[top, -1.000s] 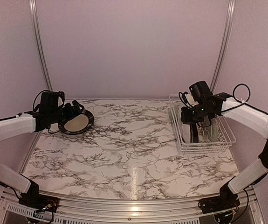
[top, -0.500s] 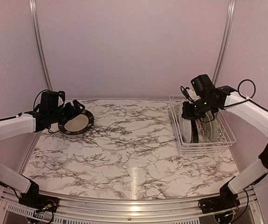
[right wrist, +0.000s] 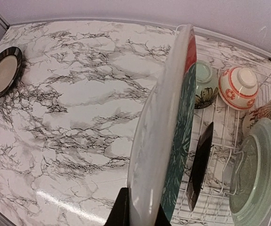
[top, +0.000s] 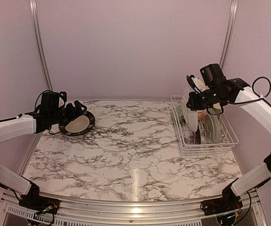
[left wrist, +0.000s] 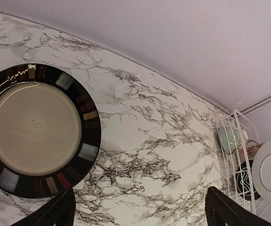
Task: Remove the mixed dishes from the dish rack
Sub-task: Grab the plate from the dish rack, then pass from the right arm to the left
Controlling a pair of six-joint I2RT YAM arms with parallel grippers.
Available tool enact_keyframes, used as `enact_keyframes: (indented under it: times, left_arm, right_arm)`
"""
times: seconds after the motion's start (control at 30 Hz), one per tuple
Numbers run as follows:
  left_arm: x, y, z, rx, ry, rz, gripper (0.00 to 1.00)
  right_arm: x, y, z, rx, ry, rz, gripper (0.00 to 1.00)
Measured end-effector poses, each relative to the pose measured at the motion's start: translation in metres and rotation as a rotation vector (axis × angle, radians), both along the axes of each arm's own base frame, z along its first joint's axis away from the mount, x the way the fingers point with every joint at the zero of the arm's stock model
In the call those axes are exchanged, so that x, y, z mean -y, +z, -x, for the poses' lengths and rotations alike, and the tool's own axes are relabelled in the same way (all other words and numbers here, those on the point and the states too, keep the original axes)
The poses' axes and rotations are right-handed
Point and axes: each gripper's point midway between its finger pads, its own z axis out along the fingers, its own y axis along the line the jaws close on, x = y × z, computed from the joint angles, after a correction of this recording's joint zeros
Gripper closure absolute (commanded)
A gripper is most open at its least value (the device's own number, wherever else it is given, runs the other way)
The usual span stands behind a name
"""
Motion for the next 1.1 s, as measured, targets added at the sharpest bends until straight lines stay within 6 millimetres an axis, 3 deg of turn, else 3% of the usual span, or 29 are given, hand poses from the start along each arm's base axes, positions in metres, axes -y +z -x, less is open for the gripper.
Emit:
enact_keyframes:
  times: [0.13, 0.27, 0.4, 0.6, 0.7, 0.97, 1.1]
  left_arm:
    - [0.003, 0.0, 0.001, -0.002, -0.014, 0.007, 0.02]
    - [0.007, 0.001, 0.003, -0.006, -0.037, 0.019, 0.02]
    - [0.013, 0.003, 0.005, -0.008, -0.07, 0.038, 0.02]
    - [0.021, 0.014, 0.007, -0.002, -0.111, 0.063, 0.02]
    - [0.027, 0.02, 0.009, -0.004, -0.144, 0.087, 0.02]
    - [0.052, 0.04, 0.011, -0.026, -0.266, 0.181, 0.04]
    - [0.072, 0.02, 0.011, -0.124, -0.325, 0.242, 0.06]
  right_arm:
    - [0.004, 0.008, 0.002, 0.049, 0.043, 0.06, 1.0]
    - [-0.005, 0.016, 0.003, 0.123, 0.124, 0.148, 1.0]
    - [-0.039, 0.025, 0.008, 0.236, 0.248, 0.292, 1.0]
    - [-0.117, 0.028, 0.011, 0.409, 0.477, 0.462, 1.0]
    - [-0.151, 0.013, 0.015, 0.465, 0.614, 0.548, 1.0]
    - [-0.204, -0.054, 0.051, 0.538, 0.952, 0.752, 1.0]
    - [-0.222, -0.084, 0.072, 0.545, 1.069, 0.798, 1.0]
